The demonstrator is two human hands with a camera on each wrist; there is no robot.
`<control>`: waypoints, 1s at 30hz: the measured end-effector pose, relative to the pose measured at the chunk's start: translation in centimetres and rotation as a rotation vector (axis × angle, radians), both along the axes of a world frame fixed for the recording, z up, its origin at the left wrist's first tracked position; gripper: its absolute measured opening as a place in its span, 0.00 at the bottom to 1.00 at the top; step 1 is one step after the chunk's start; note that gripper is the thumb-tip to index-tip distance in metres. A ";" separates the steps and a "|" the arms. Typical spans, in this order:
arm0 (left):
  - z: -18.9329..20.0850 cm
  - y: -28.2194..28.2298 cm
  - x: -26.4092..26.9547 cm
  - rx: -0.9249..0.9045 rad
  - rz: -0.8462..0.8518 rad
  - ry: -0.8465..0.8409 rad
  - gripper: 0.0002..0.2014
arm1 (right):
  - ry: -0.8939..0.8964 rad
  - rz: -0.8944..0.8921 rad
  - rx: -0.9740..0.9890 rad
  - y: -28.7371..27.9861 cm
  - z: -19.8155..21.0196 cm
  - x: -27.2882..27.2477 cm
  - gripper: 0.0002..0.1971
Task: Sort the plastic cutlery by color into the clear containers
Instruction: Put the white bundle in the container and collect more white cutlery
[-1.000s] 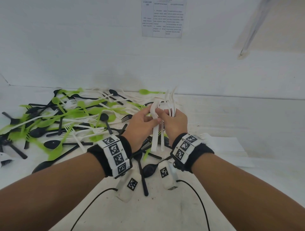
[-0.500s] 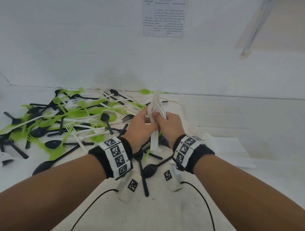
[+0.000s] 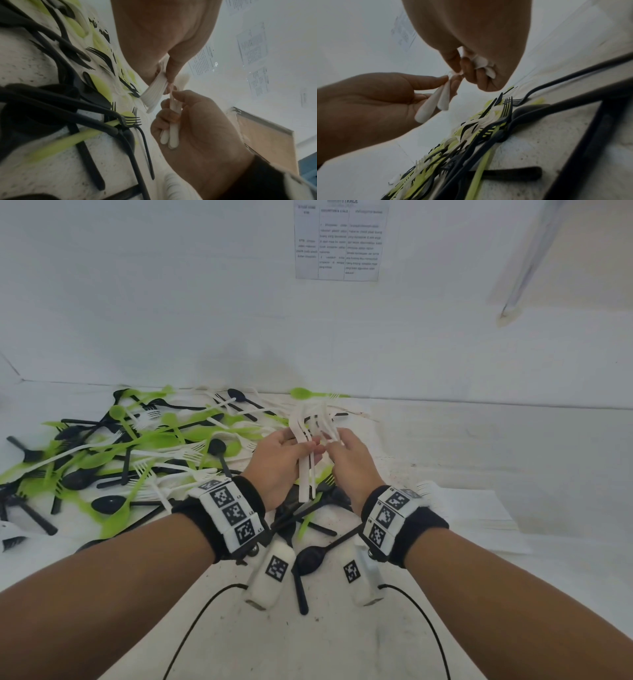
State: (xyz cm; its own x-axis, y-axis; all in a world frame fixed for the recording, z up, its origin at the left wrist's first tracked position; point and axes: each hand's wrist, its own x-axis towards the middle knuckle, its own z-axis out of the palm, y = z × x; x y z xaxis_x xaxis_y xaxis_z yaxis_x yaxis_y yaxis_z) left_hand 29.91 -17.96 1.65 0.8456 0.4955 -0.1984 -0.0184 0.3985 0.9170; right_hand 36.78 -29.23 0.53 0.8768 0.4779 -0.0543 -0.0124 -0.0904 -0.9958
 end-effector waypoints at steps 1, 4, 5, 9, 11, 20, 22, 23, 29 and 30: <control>-0.1 0.0 0.2 0.016 0.022 -0.001 0.15 | -0.006 0.006 0.016 0.1 -0.3 0.0 0.11; -0.4 0.1 0.7 0.090 0.103 0.011 0.15 | 0.017 -0.033 0.086 0.4 -0.7 -0.2 0.11; -0.5 0.1 0.8 0.093 0.095 0.010 0.15 | 0.017 -0.042 0.098 0.6 -0.9 -0.2 0.11; -0.5 0.1 0.7 0.040 0.032 0.012 0.15 | -0.019 0.056 0.062 0.5 -0.3 -0.3 0.12; -0.4 0.0 0.4 0.031 0.028 0.013 0.15 | -0.006 0.118 0.040 0.5 -0.1 0.0 0.13; -0.1 0.1 0.3 0.054 0.054 0.070 0.14 | 0.012 0.183 0.017 0.5 -0.3 0.3 0.13; -0.1 0.2 0.4 0.070 0.051 0.083 0.14 | 0.040 0.191 0.029 0.4 -0.2 0.3 0.13; 0.0 0.3 0.4 0.074 0.045 0.084 0.14 | 0.067 0.190 0.041 0.3 0.0 0.1 0.13; 0.2 0.6 0.0 0.040 -0.019 0.041 0.18 | 0.078 0.086 0.092 0.3 0.5 -0.1 0.15; 0.2 0.6 0.0 0.036 -0.031 0.037 0.18 | 0.049 0.055 0.093 0.3 0.6 -0.1 0.16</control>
